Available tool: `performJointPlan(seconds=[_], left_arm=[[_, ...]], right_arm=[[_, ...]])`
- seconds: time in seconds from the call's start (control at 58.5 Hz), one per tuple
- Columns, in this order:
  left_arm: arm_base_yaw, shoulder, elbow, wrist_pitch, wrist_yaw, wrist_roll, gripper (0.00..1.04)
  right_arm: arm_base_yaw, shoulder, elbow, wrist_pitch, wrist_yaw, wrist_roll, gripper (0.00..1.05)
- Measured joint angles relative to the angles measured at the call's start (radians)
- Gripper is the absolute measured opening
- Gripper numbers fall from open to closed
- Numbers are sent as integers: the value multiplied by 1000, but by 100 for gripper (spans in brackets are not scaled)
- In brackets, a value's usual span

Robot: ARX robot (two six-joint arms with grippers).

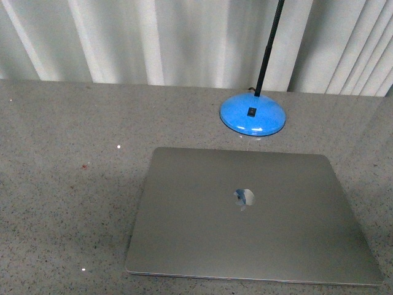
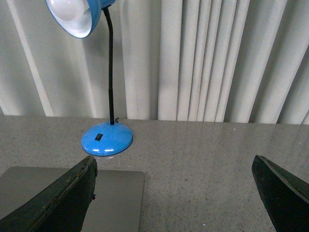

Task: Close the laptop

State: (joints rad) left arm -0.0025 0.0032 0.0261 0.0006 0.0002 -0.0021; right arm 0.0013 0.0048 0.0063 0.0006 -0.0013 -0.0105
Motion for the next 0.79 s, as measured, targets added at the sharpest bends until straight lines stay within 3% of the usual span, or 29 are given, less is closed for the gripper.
performJointPlan(seconds=[0.786], left_arm=[[0, 0, 0, 0, 0, 0, 98]], right_arm=[[0, 0, 0, 0, 0, 0, 97]])
